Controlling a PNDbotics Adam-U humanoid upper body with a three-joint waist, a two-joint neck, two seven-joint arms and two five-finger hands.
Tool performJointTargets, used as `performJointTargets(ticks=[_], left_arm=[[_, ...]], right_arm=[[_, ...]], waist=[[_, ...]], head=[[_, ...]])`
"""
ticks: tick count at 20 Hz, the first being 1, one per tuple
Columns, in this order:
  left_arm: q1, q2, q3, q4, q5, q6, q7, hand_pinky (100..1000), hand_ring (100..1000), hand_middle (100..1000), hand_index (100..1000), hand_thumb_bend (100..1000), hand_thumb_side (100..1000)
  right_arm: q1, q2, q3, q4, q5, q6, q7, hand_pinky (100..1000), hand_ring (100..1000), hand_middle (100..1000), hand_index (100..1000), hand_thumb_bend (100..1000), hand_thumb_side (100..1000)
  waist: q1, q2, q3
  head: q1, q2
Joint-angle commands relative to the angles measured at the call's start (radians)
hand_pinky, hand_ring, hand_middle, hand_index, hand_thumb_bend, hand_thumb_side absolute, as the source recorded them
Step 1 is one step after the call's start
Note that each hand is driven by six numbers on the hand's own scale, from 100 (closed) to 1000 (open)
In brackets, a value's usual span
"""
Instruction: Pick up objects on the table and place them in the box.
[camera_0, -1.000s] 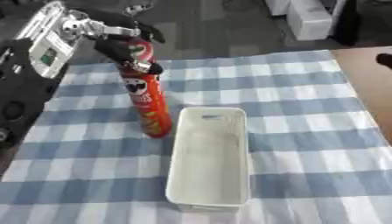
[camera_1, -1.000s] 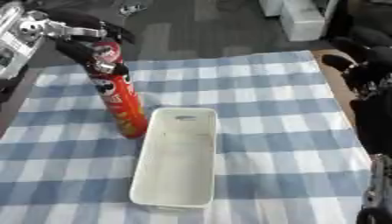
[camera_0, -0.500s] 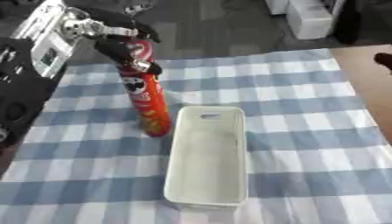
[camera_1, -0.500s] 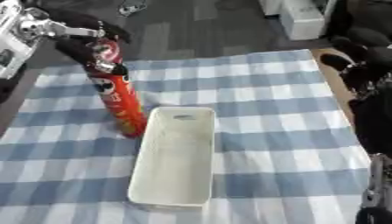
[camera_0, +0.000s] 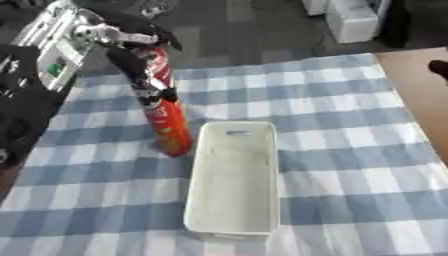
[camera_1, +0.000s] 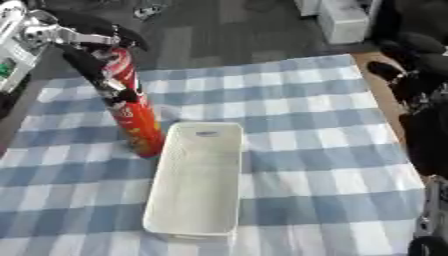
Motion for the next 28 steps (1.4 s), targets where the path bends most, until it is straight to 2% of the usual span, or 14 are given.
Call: performJointTargets(ticks=[1, 5, 6, 7, 9, 14, 20, 22, 28], left_arm=[[0.006, 0.025, -0.032, 0.006, -0.036, -0.121, -0.102, 303, 797, 953, 1000, 889, 619], [0.01, 0.021, -0.051, 0.009, -0.06, -0.142, -0.102, 311, 788, 947, 1000, 854, 369], [0.01, 0.02, -0.053, 0.011, -0.064, -0.144, -0.102, 311, 788, 947, 1000, 857, 390], [0.01, 0.02, -0.054, 0.013, -0.068, -0.146, -0.102, 311, 787, 946, 1000, 849, 313], [0.01, 0.02, -0.055, 0.017, -0.076, -0.148, -0.102, 307, 782, 943, 1000, 844, 253], [0.005, 0.019, -0.055, 0.022, -0.088, -0.151, -0.102, 314, 765, 925, 994, 834, 264], [0.008, 0.02, -0.058, 0.021, -0.088, -0.152, -0.102, 315, 752, 895, 954, 755, 265], [0.014, 0.019, -0.059, 0.019, -0.086, -0.153, -0.102, 343, 746, 881, 935, 738, 271], [0.039, 0.014, -0.081, 0.017, -0.101, -0.157, -0.102, 356, 743, 855, 892, 743, 301]], right_arm=[[-0.01, -0.01, 0.001, -0.012, -0.005, -0.051, 0.056, 902, 932, 887, 826, 100, 527], [-0.012, -0.011, 0.002, -0.011, -0.005, -0.05, 0.058, 904, 934, 887, 820, 100, 526], [-0.012, -0.012, 0.002, -0.011, -0.004, -0.05, 0.058, 903, 933, 887, 821, 100, 526], [-0.012, -0.012, 0.002, -0.011, -0.004, -0.05, 0.058, 904, 935, 887, 818, 100, 526], [-0.013, -0.014, 0.002, -0.011, -0.004, -0.05, 0.058, 905, 936, 887, 817, 100, 526], [-0.012, -0.016, 0.003, -0.01, -0.003, -0.048, 0.058, 908, 939, 887, 814, 100, 526], [-0.011, -0.019, 0.006, -0.01, -0.003, -0.046, 0.058, 910, 941, 887, 816, 100, 527], [-0.012, -0.017, 0.006, -0.011, -0.002, -0.046, 0.058, 910, 941, 887, 815, 100, 527], [-0.013, -0.014, 0.008, -0.014, -0.002, -0.043, 0.058, 909, 940, 886, 814, 100, 526]], waist=[[-0.002, -0.009, -0.002], [-0.001, -0.008, -0.004], [0.0, -0.007, -0.004], [0.0, -0.007, -0.004], [0.001, -0.007, -0.004], [0.002, -0.007, -0.001], [0.004, -0.006, 0.001], [0.004, -0.006, 0.001], [0.003, -0.004, -0.002]], head=[[-0.005, -0.001], [-0.005, 0.002], [-0.006, 0.003], [-0.006, 0.004], [-0.007, 0.006], [-0.009, 0.008], [-0.01, 0.009], [-0.01, 0.01], [-0.011, 0.011]])
